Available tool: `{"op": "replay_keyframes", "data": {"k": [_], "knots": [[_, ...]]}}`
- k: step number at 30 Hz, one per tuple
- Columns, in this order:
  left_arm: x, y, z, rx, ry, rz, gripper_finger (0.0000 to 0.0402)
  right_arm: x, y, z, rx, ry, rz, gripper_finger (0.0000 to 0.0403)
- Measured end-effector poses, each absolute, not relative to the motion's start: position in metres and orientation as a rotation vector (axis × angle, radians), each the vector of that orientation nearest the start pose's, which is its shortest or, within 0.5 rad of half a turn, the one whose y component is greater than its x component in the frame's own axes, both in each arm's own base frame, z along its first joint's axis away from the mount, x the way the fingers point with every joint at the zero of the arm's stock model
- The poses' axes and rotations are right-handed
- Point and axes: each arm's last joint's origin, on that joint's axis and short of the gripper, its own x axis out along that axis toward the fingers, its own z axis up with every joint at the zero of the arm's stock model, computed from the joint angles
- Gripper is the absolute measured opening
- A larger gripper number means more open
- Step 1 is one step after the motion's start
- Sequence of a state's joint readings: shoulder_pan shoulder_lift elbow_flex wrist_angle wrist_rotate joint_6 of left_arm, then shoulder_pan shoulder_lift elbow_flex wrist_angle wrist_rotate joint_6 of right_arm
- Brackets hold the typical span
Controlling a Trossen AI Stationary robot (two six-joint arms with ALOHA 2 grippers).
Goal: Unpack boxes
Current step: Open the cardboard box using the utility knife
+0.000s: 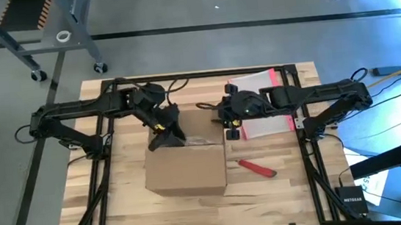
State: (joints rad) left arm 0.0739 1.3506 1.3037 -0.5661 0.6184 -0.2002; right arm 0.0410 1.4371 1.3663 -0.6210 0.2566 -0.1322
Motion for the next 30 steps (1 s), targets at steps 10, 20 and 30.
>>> {"op": "replay_keyframes", "data": {"k": [10,20,30], "knots": [[0.286,-0.001,0.362,-0.542,0.640,-0.558,0.0141,0.313,0.000,0.343,-0.208,0.687,-0.220,0.0179],[0.294,-0.034,0.378,-0.538,0.440,-0.725,0.0137,0.329,0.000,0.326,-0.171,0.726,-0.251,0.0179],[0.294,-0.076,0.384,-0.529,0.377,-0.733,0.0127,0.330,-0.003,0.326,-0.137,0.714,-0.314,0.0179]]}}
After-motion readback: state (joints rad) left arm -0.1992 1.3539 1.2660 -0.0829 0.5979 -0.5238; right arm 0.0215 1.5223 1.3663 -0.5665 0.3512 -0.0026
